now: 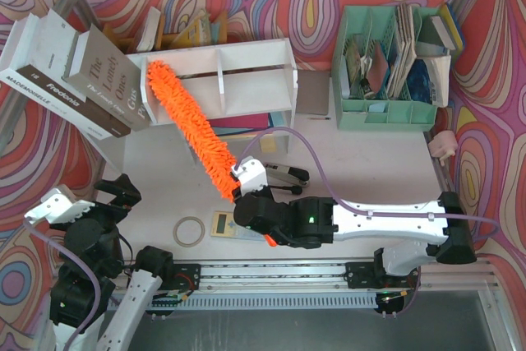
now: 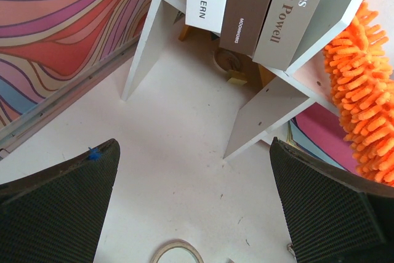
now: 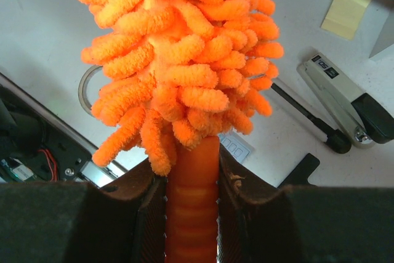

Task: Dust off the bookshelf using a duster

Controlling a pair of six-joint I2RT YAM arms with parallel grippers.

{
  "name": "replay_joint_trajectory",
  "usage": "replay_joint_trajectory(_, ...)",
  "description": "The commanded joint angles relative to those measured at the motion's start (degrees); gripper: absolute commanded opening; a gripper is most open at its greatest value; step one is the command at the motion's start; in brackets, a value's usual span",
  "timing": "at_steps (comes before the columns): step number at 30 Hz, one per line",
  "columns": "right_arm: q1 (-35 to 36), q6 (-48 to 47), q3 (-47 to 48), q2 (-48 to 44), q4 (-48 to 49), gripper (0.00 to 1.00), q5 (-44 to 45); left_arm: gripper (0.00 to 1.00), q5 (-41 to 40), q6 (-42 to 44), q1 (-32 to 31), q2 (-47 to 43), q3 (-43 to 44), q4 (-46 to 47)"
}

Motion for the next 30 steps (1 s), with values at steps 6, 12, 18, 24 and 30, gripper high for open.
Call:
replay_joint_trajectory(6, 0.4, 14.9, 2.2, -7.3, -13.7, 0.00, 14.0, 0.98, 0.3, 0.2, 0.2, -0.3, -0.8, 0.3)
replay_joint_trajectory(12, 0.4, 18.7, 1.3, -9.0, -16.8, 0.00, 13.4, 0.99, 0.4, 0.3, 0.2, 0.0, -0.7, 0.4)
replay_joint_trajectory(18, 0.4, 11.0, -0.4, -6.3, -5.3, 0.00, 5.3, 0.98, 0.3, 0.2, 0.2, -0.4, -0.7, 0.2)
replay_joint_trajectory(24, 0.4, 10.2, 2.3, -2.1, -4.9, 0.00, 2.7, 0.99, 0.3, 0.3, 0.2, 0.1, -0.7, 0.4)
replay_joint_trajectory(30, 0.4, 15.3, 2.4, -6.6, -11.3, 0.00, 10.2, 0.98, 0.3, 0.2, 0.2, -0.4, -0.7, 0.3)
